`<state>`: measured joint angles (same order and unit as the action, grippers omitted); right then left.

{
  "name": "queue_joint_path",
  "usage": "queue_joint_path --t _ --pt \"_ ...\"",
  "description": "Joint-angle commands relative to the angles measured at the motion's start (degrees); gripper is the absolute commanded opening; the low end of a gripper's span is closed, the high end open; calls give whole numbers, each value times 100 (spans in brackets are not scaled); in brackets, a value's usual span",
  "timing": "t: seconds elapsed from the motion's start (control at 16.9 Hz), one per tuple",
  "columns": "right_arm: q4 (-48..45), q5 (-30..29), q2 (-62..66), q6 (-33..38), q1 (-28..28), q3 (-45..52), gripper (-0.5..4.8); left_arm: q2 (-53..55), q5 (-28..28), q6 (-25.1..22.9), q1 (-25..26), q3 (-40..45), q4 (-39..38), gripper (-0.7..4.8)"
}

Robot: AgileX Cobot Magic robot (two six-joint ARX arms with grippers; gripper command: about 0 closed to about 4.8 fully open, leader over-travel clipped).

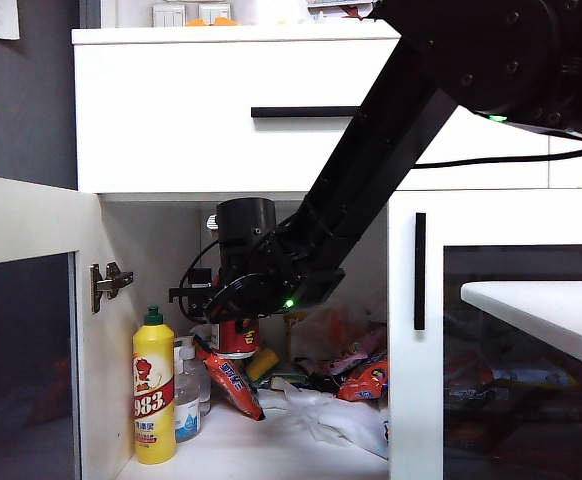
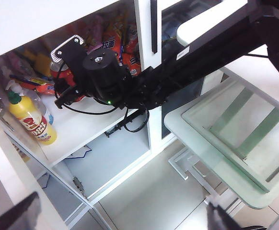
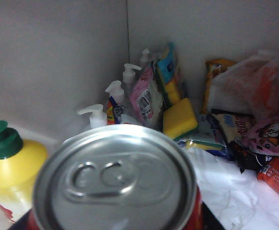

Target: Open the left door of the white cabinet, pick up a can of beverage from the table on the right, place it inside the cabinet, and finally close the cabinet door.

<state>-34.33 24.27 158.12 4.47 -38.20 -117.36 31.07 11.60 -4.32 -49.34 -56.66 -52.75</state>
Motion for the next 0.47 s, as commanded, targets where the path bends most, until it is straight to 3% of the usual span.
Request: queue_joint_path --t 0.06,0.47 --pt "-323 24 -76 0 0 -74 157 -13 15 -17 13 -11 55 479" --pt "-367 26 -74 98 50 -74 157 -17 15 -20 13 -11 50 479"
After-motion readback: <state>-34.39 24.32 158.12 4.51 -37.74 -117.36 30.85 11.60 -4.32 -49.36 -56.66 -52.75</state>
